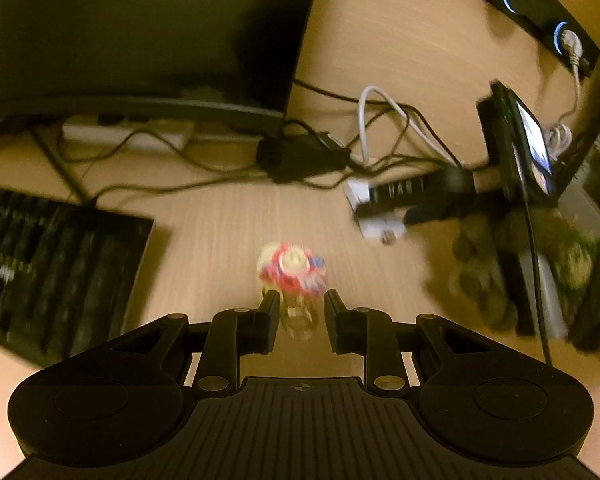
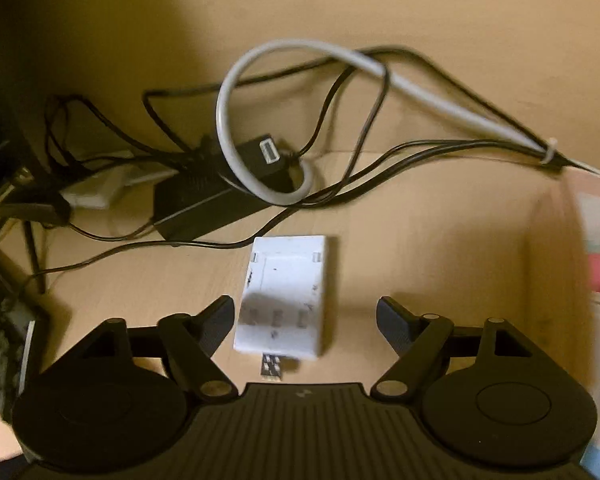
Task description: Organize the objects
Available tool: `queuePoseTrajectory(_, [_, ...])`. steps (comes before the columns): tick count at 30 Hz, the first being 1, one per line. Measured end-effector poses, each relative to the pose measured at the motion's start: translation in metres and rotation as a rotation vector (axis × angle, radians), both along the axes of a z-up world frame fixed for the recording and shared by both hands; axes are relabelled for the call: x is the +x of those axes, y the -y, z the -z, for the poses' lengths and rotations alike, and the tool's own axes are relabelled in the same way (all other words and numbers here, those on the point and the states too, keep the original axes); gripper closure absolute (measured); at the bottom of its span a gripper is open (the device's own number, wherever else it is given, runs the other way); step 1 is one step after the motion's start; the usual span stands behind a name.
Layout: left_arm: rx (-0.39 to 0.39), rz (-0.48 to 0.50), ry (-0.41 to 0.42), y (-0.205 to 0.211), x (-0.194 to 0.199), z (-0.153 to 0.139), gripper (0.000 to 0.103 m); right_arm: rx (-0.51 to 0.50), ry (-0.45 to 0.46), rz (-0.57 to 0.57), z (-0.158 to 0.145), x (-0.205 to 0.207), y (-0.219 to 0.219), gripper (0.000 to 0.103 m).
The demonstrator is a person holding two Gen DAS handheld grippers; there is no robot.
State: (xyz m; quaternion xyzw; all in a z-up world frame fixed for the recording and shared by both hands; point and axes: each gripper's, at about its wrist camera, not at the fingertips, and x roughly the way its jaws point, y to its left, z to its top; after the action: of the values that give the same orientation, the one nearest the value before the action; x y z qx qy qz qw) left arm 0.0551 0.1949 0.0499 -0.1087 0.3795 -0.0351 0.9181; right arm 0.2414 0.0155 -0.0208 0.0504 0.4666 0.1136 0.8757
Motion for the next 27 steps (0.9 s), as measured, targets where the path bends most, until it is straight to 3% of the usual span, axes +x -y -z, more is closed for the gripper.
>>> queuePoseTrajectory(3, [-0.024,-0.032,-0.013,-0.012,0.021,0.005,0.076,-0.047,0.024,-0.043,0.002,-0.006,-0.011,0.054])
queuePoseTrajectory(7, [-0.056,-0.118,-0.033,-0.029,0.046,0.019,0.076,-0.059,0.022,-0.094,0.002,-0.032,-0.011,0.054])
queuePoseTrajectory(11, [-0.103,-0.136,-0.065,-0.035,0.062,0.034,0.076,-0.083,0.023,-0.130,0.000,-0.078,-0.004,0.055])
queuePoseTrajectory(18, [-0.152,-0.061,-0.084,-0.007,0.062,0.044,0.077,-0.102,0.025,-0.158,-0.006,-0.163,0.026,0.055])
queuePoseTrajectory(24, [-0.166,0.054,-0.103,0.045,0.025,0.044,0.077,-0.152,0.052,-0.146,-0.009,-0.207,0.057,0.053])
queuePoseTrajectory(27, [-0.143,0.106,-0.104,0.071,-0.003,0.041,0.077,-0.171,0.057,-0.126,-0.007,-0.223,0.074,0.037])
